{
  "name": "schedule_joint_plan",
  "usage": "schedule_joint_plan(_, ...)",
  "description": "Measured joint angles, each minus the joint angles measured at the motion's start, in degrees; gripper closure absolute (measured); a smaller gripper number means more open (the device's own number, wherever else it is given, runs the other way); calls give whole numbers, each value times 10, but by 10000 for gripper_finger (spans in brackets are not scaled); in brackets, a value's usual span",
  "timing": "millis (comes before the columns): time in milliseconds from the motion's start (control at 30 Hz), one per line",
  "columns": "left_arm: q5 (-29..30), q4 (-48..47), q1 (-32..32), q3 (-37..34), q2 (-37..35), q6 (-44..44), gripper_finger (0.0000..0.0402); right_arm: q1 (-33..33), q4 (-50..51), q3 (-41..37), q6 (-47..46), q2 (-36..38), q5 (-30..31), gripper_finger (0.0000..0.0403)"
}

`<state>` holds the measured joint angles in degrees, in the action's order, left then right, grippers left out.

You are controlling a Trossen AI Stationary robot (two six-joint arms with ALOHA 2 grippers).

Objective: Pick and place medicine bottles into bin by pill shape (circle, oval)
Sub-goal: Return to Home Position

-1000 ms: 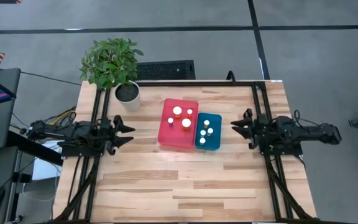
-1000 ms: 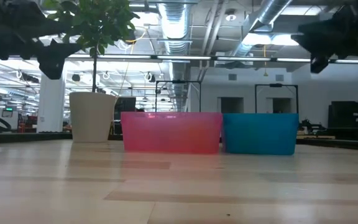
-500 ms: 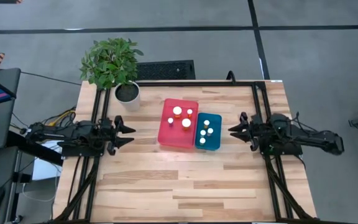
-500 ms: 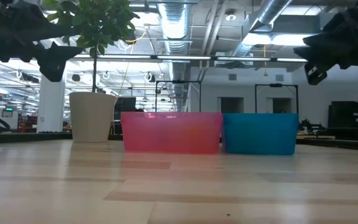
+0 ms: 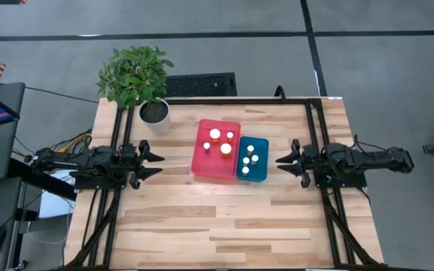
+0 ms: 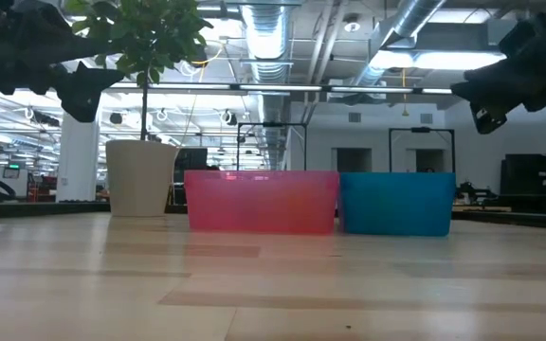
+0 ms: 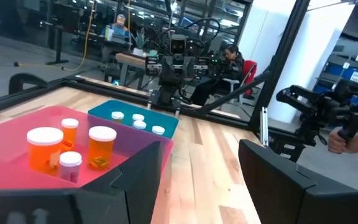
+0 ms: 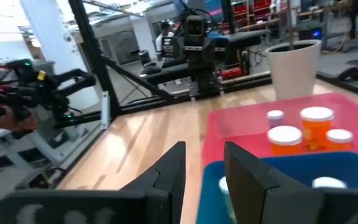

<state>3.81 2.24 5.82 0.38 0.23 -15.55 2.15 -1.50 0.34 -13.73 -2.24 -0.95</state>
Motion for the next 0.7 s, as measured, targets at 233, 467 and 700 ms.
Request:
schedule_joint_plan(233,5,0,-1,0,0,29,195,-22,3,0,8,0,13,282)
schedule_joint_plan(467,-10,-2,-1,0,0,66,195,-31,6,0,32,0,13,282)
schedule_joint_plan(700,-5,-1,-1,0,0,58,195,-31,8,0,-1,0,12,282)
